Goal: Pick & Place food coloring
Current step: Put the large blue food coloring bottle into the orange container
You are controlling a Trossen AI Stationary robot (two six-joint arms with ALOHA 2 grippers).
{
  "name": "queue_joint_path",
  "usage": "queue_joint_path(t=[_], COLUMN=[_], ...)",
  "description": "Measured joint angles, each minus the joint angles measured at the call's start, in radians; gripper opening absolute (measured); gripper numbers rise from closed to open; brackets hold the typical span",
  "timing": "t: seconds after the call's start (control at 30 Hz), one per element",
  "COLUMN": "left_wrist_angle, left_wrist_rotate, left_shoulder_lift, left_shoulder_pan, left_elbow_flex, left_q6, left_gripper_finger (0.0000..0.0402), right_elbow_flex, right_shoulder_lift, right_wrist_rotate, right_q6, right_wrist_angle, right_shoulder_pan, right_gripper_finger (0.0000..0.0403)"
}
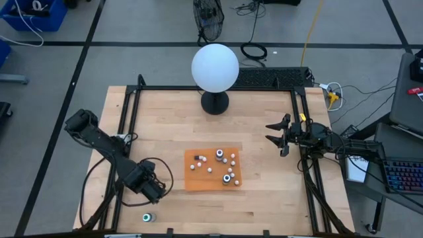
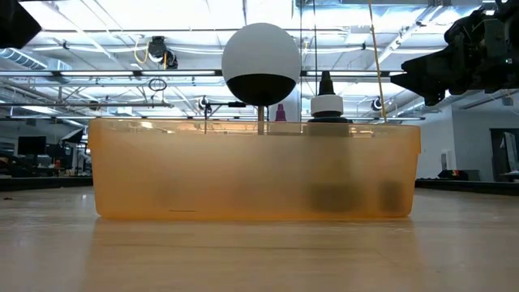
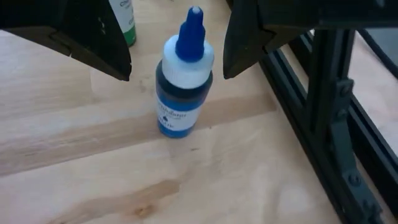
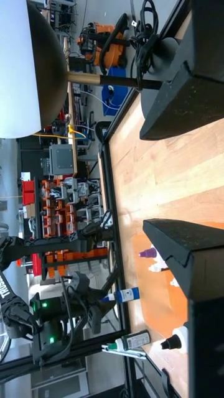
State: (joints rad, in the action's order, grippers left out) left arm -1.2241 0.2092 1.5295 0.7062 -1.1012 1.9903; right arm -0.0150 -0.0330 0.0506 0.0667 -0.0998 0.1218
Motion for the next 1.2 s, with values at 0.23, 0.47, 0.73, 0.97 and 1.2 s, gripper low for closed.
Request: queue_joint_path(t=[0.23, 0.47, 0.73, 0.97, 1.2], left_wrist_angle=[0.016, 0.018, 0.069, 0.182, 0.205], left_wrist_rotate=[-0.008, -0.048, -0.060, -0.034, -0.042], left_shoulder_lift=[0.000, 0.001, 0.009, 0.010, 0.009], left_shoulder_pan=[0.039, 0.043, 0.052, 0.062, 0.062], left_elbow_flex=[0.000, 0.000, 0.016, 0.096, 0.114], left_q6=[0.096, 0.114, 0.120, 0.140, 0.133], left_gripper_finger=[0.0255, 0.0255, 0.0255, 0.0255, 0.0254], right_elbow_flex=[0.000, 0.000, 0.000, 0.000, 0.000], right_shoulder_lift=[0.000, 0.000, 0.000, 0.000, 0.000], right_wrist_rotate=[0.000, 0.000, 0.000, 0.000, 0.000], right_q6=[0.000, 0.000, 0.000, 0.000, 0.000], right_wrist_angle=[0.000, 0.000, 0.000, 0.000, 0.000], right_shoulder_pan=[0.000, 0.000, 0.000, 0.000, 0.000], right_gripper_finger=[0.0208, 0.0208, 0.0208, 0.0208, 0.0208])
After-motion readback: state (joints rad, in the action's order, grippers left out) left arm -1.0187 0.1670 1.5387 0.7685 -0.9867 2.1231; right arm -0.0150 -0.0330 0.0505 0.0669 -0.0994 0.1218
